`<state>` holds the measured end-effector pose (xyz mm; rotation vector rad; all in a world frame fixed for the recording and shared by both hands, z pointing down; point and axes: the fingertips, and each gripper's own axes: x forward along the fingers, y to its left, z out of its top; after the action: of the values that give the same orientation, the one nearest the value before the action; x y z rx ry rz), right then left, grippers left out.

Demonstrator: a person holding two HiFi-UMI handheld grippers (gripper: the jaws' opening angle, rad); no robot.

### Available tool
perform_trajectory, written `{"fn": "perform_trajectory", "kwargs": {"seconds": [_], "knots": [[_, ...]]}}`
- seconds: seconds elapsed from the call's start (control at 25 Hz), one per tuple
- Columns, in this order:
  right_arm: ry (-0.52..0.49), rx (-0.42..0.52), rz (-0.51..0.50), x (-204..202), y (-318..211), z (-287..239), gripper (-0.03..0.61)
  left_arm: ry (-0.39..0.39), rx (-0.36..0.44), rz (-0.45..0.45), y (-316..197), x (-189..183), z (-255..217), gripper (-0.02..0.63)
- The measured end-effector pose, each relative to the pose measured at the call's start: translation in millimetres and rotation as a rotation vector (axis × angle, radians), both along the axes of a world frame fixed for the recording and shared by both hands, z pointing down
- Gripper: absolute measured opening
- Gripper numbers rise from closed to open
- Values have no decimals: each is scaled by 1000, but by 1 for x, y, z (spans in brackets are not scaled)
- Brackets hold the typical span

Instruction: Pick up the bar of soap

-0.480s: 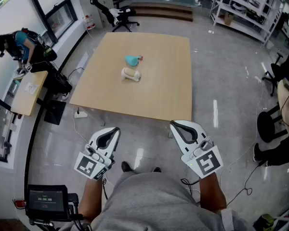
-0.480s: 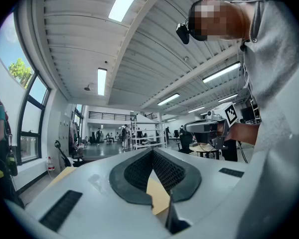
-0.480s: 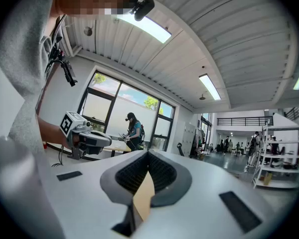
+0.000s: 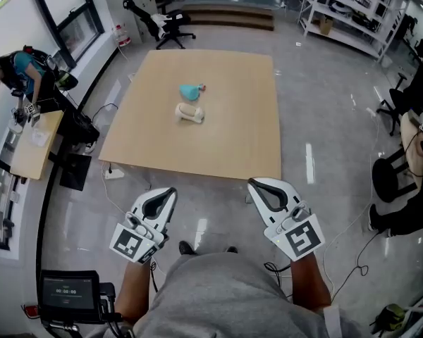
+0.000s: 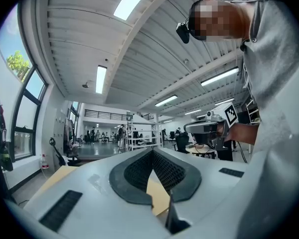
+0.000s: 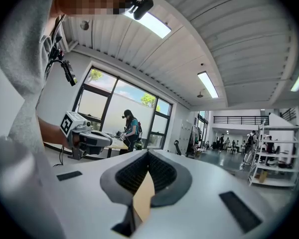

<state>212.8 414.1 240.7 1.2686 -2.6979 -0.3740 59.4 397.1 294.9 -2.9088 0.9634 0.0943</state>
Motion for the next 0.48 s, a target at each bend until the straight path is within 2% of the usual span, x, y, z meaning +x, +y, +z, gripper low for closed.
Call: {"fn": "perform_trajectory", "kwargs": {"seconds": [0.16, 0.32, 0.48], "knots": [[-19, -3, 28, -16, -17, -5, 6, 6, -1, 33, -21, -16, 0, 5], [-49, -63, 43, -27, -22, -3, 8, 16, -7, 59, -34, -28, 2, 5], [-51, -66, 81, -40, -31, -5, 8, 26, -12, 80, -45, -47, 4, 5]]}}
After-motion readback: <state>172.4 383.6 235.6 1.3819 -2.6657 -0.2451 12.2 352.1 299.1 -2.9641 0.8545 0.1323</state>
